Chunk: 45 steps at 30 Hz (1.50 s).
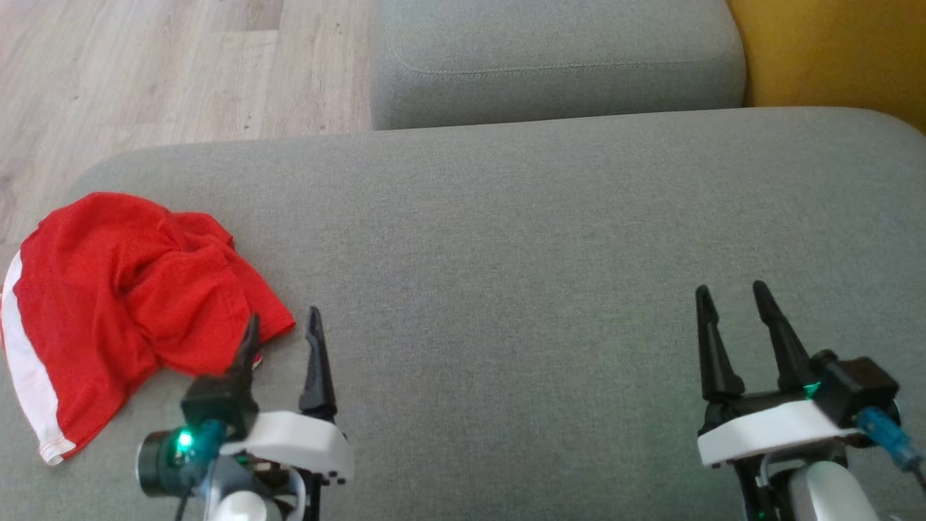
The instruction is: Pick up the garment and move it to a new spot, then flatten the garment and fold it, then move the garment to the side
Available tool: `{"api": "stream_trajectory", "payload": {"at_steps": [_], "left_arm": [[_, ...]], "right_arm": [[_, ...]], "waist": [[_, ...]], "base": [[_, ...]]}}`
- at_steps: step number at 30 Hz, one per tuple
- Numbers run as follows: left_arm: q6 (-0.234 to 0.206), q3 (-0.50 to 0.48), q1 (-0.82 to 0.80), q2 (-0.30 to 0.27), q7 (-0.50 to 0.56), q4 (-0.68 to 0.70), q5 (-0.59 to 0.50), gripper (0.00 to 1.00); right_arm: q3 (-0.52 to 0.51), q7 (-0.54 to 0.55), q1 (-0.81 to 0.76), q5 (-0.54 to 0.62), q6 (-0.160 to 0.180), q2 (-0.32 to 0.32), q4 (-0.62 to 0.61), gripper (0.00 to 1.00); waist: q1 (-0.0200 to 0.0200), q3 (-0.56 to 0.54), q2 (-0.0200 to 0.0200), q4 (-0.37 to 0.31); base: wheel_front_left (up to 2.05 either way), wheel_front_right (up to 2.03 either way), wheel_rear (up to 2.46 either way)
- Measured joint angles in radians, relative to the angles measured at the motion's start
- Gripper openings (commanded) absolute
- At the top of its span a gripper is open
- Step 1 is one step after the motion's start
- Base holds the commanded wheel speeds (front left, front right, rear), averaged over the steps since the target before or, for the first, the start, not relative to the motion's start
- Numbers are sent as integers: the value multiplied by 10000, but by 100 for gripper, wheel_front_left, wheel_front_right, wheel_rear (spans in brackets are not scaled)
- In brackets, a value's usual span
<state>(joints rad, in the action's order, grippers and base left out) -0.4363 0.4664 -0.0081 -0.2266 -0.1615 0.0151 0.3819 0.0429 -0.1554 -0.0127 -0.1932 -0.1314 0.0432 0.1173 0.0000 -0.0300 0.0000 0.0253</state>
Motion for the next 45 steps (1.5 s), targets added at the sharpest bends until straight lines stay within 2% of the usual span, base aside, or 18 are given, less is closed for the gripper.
{"api": "stream_trajectory", "payload": {"at_steps": [5, 10, 13, 19, 25, 29, 36, 45], "left_arm": [[-56, 483, -4, -130, -138, -48, -144, 100], [-88, 343, 23, -54, -263, -17, -174, 100], [203, 31, 112, 209, -347, 86, -165, 100], [1147, -989, 642, 878, -535, 155, -245, 100], [2104, -1789, 922, 1398, -719, 151, -905, 100], [2709, -2092, 1004, 1595, -863, 35, -1651, 100], [3137, -2215, 1125, 1682, -878, -309, -2144, 100], [3219, -2201, 1119, 1691, -878, -512, -2117, 100]], "right_arm": [[94, -142, -2, 470, 0, 0, 161, 100], [96, -324, -5, 495, -2, 2, 165, 100], [86, -401, -28, 328, 0, 2, 165, 100], [33, -564, -239, 132, 0, 2, 161, 100], [31, -748, -239, 13, 0, 2, 186, 100], [100, -878, -239, 412, 0, 2, 316, 100], [107, -945, -239, 715, 0, 2, 474, 100], [90, -953, -238, 715, 0, 2, 550, 100]], "waist": [[0, -36, 0, 22], [0, -60, 0, 41], [0, -77, 0, 73], [0, -92, 0, 123], [0, -105, 0, 110], [0, -102, 0, 101], [0, -53, 0, 82], [0, 15, 0, 92]], "base": [[0, 0, 0], [0, 0, 0], [0, 0, 0], [0, 0, 0], [0, 0, 0], [0, 0, 0], [0, 0, 0], [0, 0, 0]]}}
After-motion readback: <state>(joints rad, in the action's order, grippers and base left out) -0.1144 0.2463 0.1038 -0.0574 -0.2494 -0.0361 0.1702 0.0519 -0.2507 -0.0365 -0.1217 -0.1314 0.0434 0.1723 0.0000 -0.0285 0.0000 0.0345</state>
